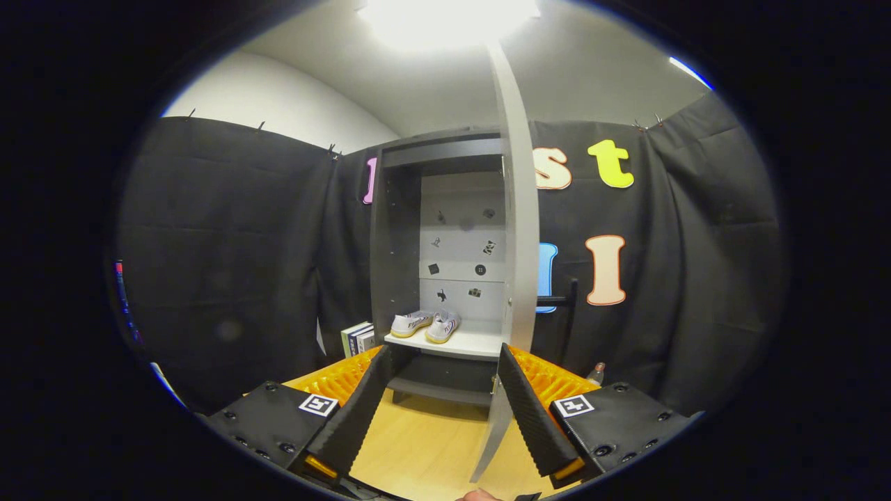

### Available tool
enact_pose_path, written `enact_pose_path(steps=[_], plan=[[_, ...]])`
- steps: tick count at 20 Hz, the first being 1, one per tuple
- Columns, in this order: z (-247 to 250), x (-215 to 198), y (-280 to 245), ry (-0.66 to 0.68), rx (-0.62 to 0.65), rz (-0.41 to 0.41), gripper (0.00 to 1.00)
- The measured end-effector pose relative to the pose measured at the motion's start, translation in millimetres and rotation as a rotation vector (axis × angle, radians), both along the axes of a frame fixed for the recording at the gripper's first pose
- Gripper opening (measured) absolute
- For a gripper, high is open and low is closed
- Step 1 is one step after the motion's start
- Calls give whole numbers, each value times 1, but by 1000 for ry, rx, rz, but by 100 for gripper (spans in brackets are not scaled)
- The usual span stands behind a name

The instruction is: Open the shoe cabinet door, grab the shoes and put them into the shoe cabinet, then close the shoe cabinet door.

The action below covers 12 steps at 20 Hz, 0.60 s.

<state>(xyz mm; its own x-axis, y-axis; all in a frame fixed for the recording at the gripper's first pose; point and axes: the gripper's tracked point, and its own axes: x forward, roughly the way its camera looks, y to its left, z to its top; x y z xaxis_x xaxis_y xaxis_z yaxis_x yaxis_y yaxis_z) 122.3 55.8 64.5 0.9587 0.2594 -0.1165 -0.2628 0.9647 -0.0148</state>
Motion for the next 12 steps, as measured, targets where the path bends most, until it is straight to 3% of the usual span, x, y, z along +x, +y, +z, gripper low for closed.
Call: enact_pose_path(steps=[5, 12], plan=[[4, 0, -40, -3, -1, -85, 97], [14, 17, -120, -36, -1, -310, 97]])
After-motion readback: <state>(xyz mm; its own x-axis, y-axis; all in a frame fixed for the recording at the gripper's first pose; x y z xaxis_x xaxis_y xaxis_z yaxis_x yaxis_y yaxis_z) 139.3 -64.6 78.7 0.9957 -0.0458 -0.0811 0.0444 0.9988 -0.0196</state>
